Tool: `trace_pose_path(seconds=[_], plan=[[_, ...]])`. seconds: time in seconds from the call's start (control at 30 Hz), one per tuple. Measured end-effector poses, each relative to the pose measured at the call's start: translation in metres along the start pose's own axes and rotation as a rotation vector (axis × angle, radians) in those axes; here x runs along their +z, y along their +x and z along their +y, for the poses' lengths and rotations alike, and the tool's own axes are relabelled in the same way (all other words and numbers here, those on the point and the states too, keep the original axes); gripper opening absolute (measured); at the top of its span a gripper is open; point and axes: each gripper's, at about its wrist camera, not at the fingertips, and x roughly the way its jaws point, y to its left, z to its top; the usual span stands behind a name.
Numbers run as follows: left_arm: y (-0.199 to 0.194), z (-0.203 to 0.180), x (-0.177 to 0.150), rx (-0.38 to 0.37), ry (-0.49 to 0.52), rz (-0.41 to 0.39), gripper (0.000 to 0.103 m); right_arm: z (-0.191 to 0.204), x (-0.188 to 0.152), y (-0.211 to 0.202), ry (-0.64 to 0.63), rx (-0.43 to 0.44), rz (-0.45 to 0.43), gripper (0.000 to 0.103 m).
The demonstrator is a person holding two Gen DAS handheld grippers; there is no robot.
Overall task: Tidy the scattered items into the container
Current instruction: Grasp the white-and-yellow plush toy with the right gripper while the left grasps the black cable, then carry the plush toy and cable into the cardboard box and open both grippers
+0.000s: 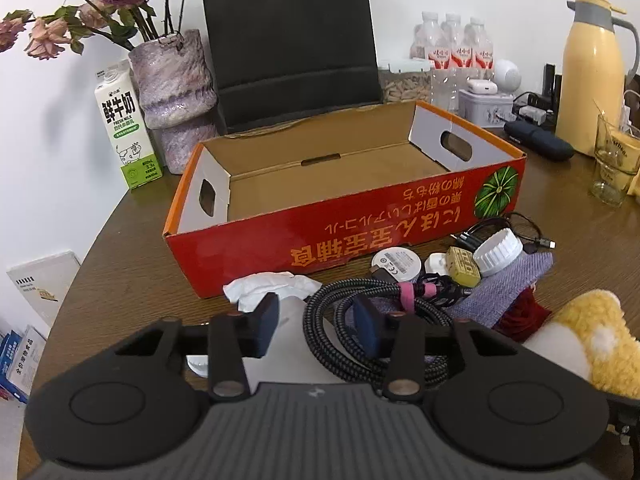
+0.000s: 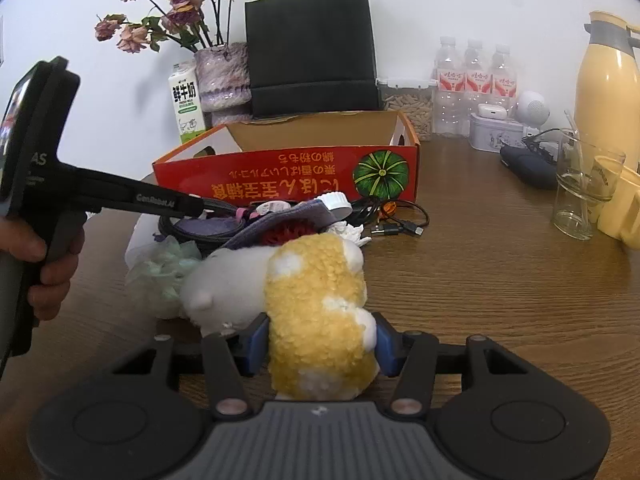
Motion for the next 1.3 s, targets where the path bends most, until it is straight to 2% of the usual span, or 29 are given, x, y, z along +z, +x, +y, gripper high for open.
trace_pose_path(seconds=[0.07, 0.13, 0.27, 0.4, 0.53, 0.67, 1.0, 1.17, 1.3], plan=[[0.000, -0.007, -0.002, 0.039, 0.048, -0.016, 0.026, -0.001, 0.000, 0.001, 0.008, 0.000, -0.009, 0.048], [-0.003, -0.010, -0.005, 0.052, 0.053, -0.024, 0.025, -0.002, -0.001, 0.000, 0.020, -0.001, -0.019, 0.046], [-0.022, -0.008, -0.011, 0.013, -0.009, -0.066, 0.022, 0.000, -0.005, -0.010, 0.017, 0.003, -0.037, 0.044], [-0.063, -0.012, -0.013, 0.000, -0.010, -0.183, 0.022, -0.002, -0.007, -0.031, 0.019, -0.003, -0.066, 0.044], [-0.101, -0.002, -0.012, -0.045, -0.106, -0.261, 0.022, -0.007, -0.009, -0.052, 0.045, -0.016, -0.103, 0.044], [-0.137, 0.011, -0.018, -0.060, -0.173, -0.305, 0.023, -0.009, -0.011, -0.073, 0.057, -0.028, -0.141, 0.044], [-0.208, 0.017, -0.068, -0.022, -0.210, -0.302, 0.023, 0.006, -0.028, -0.126, 0.061, -0.042, -0.206, 0.045], [-0.229, 0.023, -0.097, -0.003, -0.255, -0.275, 0.023, 0.011, -0.041, -0.141, 0.070, -0.032, -0.193, 0.045], [-0.242, 0.023, -0.108, 0.006, -0.240, -0.281, 0.023, 0.015, -0.049, -0.153, 0.060, -0.044, -0.207, 0.045]])
